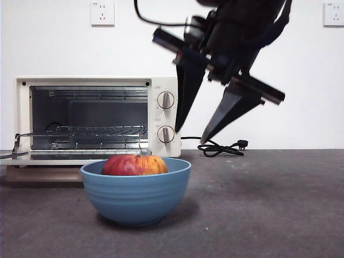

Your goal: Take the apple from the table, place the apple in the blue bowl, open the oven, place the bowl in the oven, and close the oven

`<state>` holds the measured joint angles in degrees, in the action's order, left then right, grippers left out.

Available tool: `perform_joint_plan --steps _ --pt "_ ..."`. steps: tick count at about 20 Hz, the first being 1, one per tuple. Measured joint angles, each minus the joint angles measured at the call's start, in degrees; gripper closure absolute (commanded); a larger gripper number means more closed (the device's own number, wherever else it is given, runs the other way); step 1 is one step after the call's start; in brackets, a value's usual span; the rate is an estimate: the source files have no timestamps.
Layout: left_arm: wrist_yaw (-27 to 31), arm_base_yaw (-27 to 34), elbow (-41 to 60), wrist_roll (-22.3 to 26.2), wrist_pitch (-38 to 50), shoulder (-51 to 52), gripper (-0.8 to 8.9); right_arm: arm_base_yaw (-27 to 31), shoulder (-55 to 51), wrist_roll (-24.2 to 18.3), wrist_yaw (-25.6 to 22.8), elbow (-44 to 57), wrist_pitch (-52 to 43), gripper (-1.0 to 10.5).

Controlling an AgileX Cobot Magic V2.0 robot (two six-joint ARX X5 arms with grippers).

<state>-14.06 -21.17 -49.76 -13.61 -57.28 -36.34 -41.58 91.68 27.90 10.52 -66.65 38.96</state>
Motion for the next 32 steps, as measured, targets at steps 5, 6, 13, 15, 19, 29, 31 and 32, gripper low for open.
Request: perform_joint_plan --steps 5,6,13,15,19,29,31,32 --pt "0.02 0.00 0.00 -0.20 -1.90 1.25 8.18 -0.09 4.26 -0.22 -0.04 -0.02 -0.81 7.5" --pt "0.02 -0.02 0.00 -0.20 -1.92 1.31 8.18 -0.15 4.66 -0.26 -0.02 -0.02 -1.64 7.5" --pt "0.02 -0.02 0.00 -0.22 -1.92 1.31 8.19 -0.37 7.87 -0.48 -0.22 -0.09 -2.99 9.4" --pt "0.02 0.00 0.00 -0.22 -1.92 1.31 8.18 -0.59 7.87 -0.59 -0.70 -0.09 -3.96 9.6" --pt "0.02 -0.02 0.00 -0.24 -1.92 1.31 8.18 -0.90 7.89 -0.85 -1.81 -0.09 -4.02 9.6" --pt "0.02 -0.02 0.00 -0.24 -1.92 1.31 8.18 -2.08 7.98 -0.96 -3.23 -18.47 4.07 9.6" --pt "0.02 0.00 0.00 -0.24 -1.92 1.31 8.18 -2.08 9.99 -1.60 -3.21 -25.05 6.14 9.6" --pt "0.02 -0.02 0.00 -0.24 -1.92 1.31 8.18 -2.05 12.35 -2.08 -3.58 -29.18 7.85 9.6"
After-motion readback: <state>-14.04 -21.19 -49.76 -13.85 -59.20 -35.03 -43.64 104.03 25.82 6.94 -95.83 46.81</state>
